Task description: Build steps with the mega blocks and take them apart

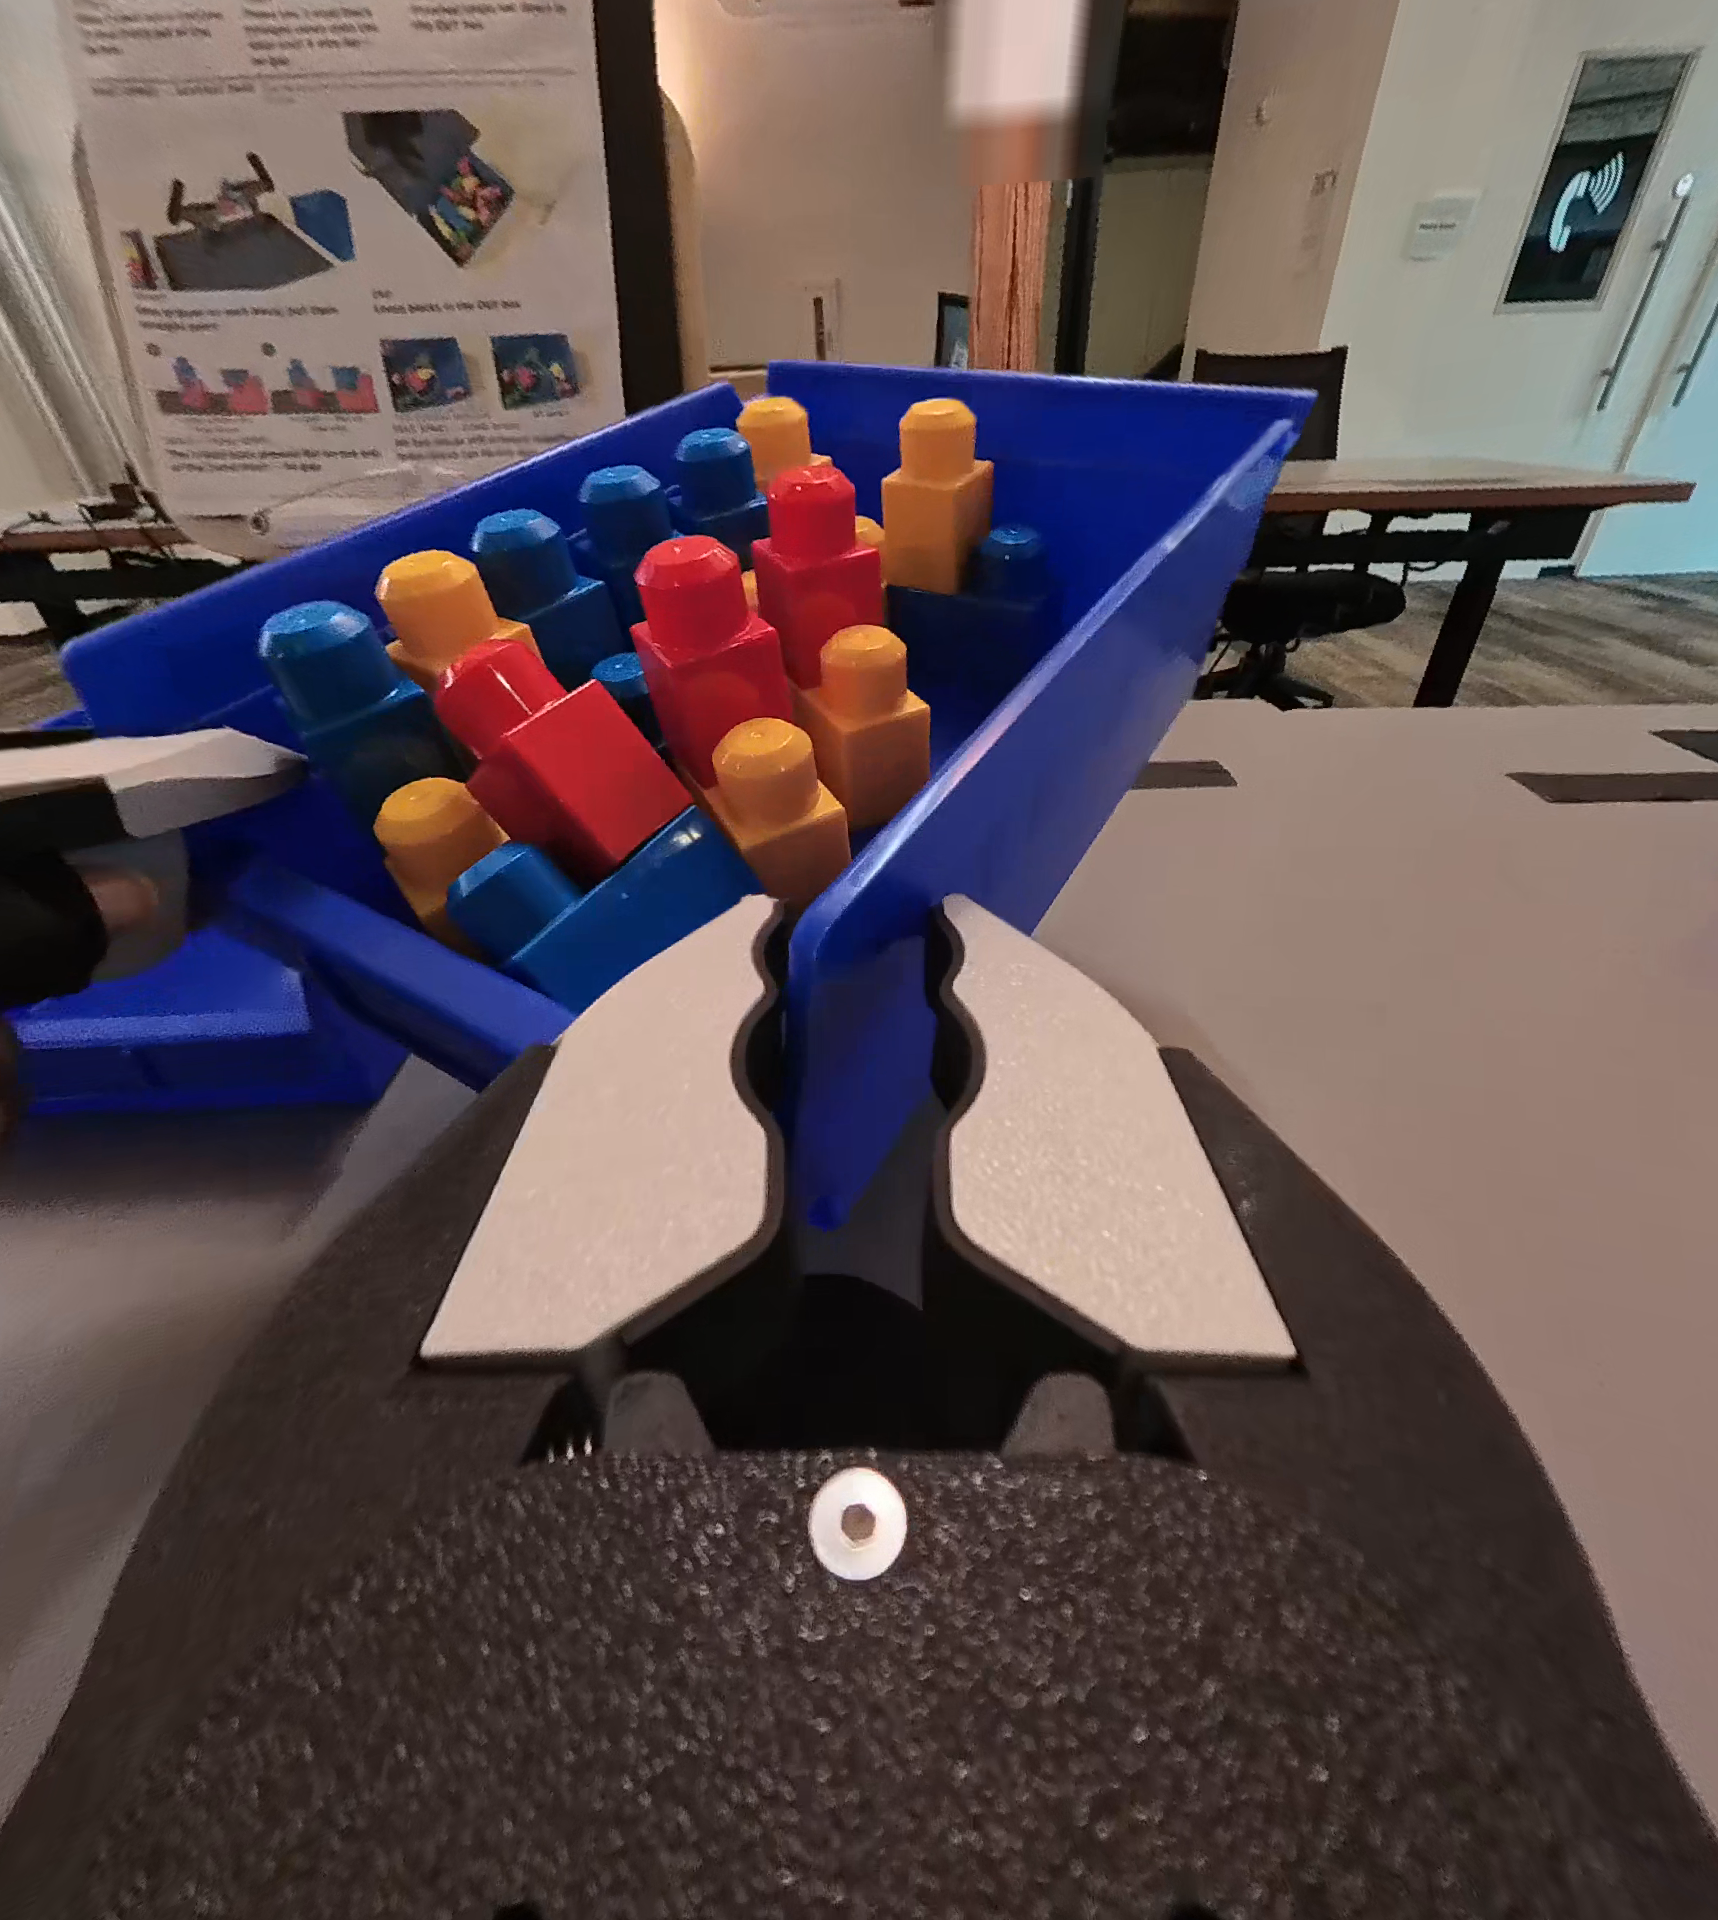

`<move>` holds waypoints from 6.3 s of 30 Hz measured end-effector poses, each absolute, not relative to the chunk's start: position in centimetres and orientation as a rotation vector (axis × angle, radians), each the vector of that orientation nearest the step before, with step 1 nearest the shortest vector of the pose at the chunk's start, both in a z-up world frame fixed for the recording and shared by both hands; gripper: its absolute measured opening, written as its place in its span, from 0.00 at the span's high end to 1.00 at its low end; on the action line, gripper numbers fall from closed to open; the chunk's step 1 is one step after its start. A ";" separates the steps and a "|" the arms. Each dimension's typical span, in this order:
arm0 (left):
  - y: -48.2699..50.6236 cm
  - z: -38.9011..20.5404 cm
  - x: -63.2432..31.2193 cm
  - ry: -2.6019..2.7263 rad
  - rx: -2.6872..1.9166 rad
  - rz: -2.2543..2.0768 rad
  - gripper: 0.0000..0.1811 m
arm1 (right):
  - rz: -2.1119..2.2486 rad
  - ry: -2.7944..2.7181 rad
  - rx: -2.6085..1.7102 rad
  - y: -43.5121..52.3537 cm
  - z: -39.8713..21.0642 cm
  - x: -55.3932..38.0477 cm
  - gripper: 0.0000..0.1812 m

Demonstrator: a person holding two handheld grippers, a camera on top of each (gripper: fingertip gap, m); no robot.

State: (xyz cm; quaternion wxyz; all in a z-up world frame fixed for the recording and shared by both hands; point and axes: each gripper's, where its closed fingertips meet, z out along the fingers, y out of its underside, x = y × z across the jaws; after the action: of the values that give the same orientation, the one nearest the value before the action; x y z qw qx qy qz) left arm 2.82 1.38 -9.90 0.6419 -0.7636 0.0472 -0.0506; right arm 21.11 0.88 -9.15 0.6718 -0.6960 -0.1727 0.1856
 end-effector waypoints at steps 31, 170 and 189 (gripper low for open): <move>-1.2 -1.6 -10.8 -0.010 -1.740 -0.048 0.98 | 0.674 -0.406 -1.558 -0.4 -8.0 21.2 0.82; -20.2 -16.1 -42.3 -0.814 -1.724 0.505 0.96 | 0.509 -0.129 -1.767 13.5 -13.2 27.1 0.75; -19.9 -16.0 -41.9 -1.023 -1.609 0.555 0.97 | 0.454 -0.335 -1.739 11.8 -13.6 23.3 0.77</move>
State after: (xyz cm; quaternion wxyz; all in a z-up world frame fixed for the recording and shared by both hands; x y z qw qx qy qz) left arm -41.85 -19.93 -15.99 0.5463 -0.6785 -0.4317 0.2342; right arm 23.34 11.84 -13.62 0.6103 -0.7535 -0.1451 0.1966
